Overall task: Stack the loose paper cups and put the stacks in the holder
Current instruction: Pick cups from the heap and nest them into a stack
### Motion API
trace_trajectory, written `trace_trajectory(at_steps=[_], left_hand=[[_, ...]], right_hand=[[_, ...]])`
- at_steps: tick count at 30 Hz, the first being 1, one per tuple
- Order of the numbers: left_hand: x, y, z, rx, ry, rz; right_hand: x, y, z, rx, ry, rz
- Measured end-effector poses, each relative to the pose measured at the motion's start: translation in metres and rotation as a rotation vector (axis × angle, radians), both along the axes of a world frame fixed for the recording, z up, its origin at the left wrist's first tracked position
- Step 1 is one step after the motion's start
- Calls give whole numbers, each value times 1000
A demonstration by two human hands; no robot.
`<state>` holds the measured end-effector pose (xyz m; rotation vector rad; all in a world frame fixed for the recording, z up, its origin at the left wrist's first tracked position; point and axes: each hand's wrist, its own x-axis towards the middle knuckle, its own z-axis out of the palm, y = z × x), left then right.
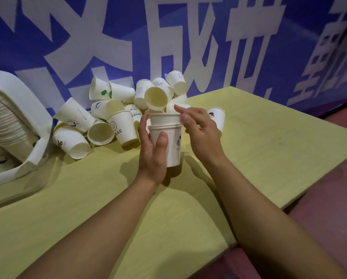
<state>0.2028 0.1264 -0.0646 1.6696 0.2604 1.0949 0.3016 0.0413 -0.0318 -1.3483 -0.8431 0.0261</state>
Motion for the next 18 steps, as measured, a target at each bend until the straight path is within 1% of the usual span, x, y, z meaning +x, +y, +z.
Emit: trace_trajectory(at_steps=[1, 3, 4, 5, 6, 7, 8, 9, 10, 14, 18], left_hand=[[0, 1, -1, 19, -1, 14], [0, 1, -2, 26, 5, 25], [0, 2, -2, 10, 3, 28], [0, 3, -3, -12, -2, 32], [0, 4, -2, -36, -7, 35], [0, 5, -2, -62, -6, 36], [-1, 5, -2, -83, -3, 37], [-1, 5, -1, -98, -1, 41], [-2, 5, -1, -109, 1, 47], [-2, 6, -1, -138, 7, 32], [-3, 6, -2, -132, 5, 8]], right_hand=[[3, 1, -2, -19, -32, -90], [18, 3, -7, -77, -110, -388], [28, 2, -9, -140, -129, -537], [39, 0, -12, -252, -132, -647], [49, -1, -15, -412, -120, -708], [57, -2, -18, -580, -98, -724], [61, -2, -22, -702, -75, -710], [63, -1, -25, -753, -60, -688], [63, 0, -26, -744, -48, -668], [59, -1, -21, -598, 27, -662], [53, -8, -11, -480, 66, -617]])
